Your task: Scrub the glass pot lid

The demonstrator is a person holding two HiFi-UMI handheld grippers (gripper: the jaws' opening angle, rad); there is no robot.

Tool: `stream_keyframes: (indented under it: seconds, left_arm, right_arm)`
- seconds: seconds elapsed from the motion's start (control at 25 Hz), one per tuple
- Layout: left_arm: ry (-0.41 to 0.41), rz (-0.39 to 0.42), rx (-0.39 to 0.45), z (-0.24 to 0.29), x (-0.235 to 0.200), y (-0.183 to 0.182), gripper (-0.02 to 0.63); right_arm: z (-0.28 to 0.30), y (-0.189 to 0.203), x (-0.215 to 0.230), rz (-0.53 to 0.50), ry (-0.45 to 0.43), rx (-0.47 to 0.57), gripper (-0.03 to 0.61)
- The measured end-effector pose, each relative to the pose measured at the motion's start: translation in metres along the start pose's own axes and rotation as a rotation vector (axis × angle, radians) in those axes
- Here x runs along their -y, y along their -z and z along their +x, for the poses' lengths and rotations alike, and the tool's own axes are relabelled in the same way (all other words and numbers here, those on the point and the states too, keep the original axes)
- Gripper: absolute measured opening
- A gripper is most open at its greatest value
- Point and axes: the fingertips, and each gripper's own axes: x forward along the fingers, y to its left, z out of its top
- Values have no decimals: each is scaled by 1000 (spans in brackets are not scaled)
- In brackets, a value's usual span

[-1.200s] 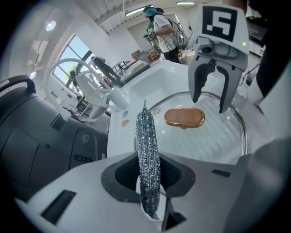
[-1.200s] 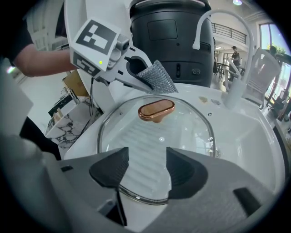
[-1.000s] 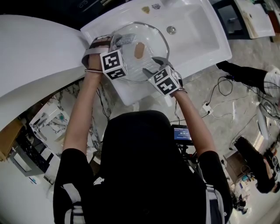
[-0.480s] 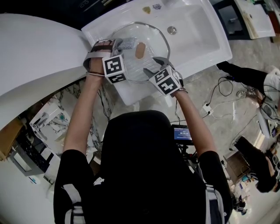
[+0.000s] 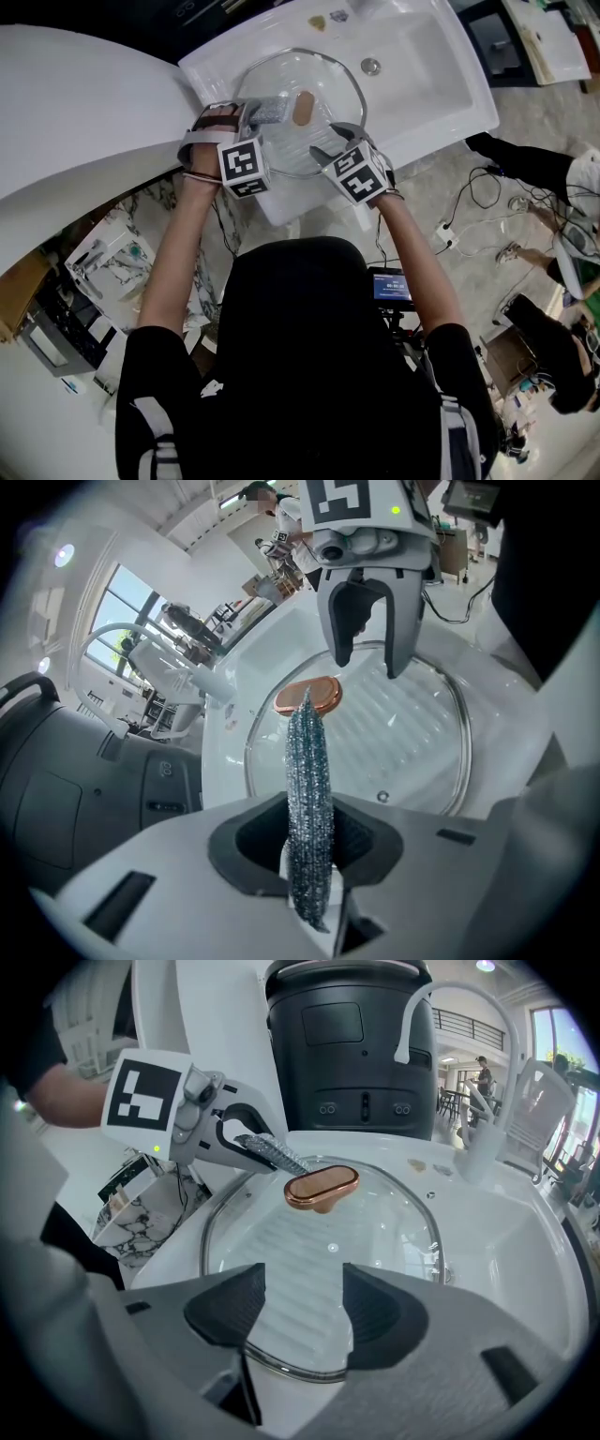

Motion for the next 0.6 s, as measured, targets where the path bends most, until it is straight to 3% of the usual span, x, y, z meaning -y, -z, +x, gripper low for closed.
stream_keyframes:
  seconds: [0.6]
  left_arm:
    - [52,33,11,-32,49,-1,71]
  right_arm:
    - [-1,1,0,6,2,-7,240]
